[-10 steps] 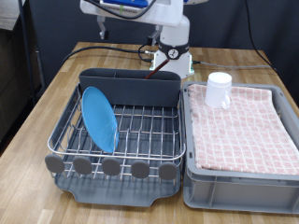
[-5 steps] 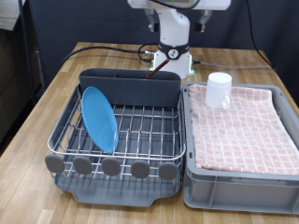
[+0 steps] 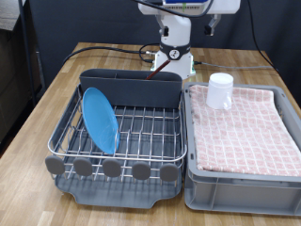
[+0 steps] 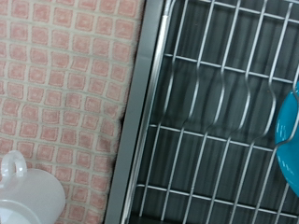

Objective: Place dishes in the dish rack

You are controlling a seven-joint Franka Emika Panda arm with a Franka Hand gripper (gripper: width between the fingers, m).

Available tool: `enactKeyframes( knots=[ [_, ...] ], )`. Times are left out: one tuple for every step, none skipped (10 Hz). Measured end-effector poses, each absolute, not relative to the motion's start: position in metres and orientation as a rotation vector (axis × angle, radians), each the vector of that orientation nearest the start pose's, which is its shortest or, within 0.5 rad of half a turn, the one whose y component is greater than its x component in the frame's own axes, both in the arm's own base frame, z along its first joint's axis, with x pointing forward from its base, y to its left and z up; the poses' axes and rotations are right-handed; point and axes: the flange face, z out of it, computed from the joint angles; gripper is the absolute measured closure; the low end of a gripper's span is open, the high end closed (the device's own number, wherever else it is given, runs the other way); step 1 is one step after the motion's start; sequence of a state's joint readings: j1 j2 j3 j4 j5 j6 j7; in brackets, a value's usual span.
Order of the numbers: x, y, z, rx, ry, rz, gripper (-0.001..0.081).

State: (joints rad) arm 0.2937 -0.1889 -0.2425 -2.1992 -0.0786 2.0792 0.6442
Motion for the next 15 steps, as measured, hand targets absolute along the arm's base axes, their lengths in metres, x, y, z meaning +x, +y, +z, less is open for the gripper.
enactKeyframes(
  knots=[
    [0.496, 0.030, 0.462, -3.028, 0.845, -0.101, 0.0004],
    [0.492, 0.044, 0.459, -3.041, 0.813, -0.094, 0.0004],
    [0.487, 0.059, 0.456, -3.057, 0.772, -0.084, 0.0004],
    [0.481, 0.073, 0.453, -3.075, 0.730, -0.067, 0.0004],
    [0.475, 0.087, 0.450, -3.094, 0.694, -0.044, 0.0004],
    [0.470, 0.099, 0.447, -3.111, 0.667, -0.022, 0.0004],
    [0.466, 0.110, 0.445, -3.124, 0.647, -0.004, 0.0004],
    [0.464, 0.113, 0.444, -3.130, 0.642, 0.007, 0.0004],
    [0.464, 0.113, 0.444, -3.131, 0.644, 0.008, 0.0004],
    [0.464, 0.113, 0.442, -3.132, 0.644, 0.012, 0.0004],
    [0.464, 0.114, 0.440, -3.136, 0.641, 0.019, 0.0004],
    [0.464, 0.117, 0.437, -3.141, 0.634, 0.025, 0.0004],
    [0.463, 0.121, 0.434, -3.143, 0.636, 0.043, 0.0004],
    [0.462, 0.126, 0.432, -3.147, 0.641, 0.054, 0.0004],
    [0.459, 0.132, 0.428, -3.152, 0.660, 0.093, 0.0004]
  ],
)
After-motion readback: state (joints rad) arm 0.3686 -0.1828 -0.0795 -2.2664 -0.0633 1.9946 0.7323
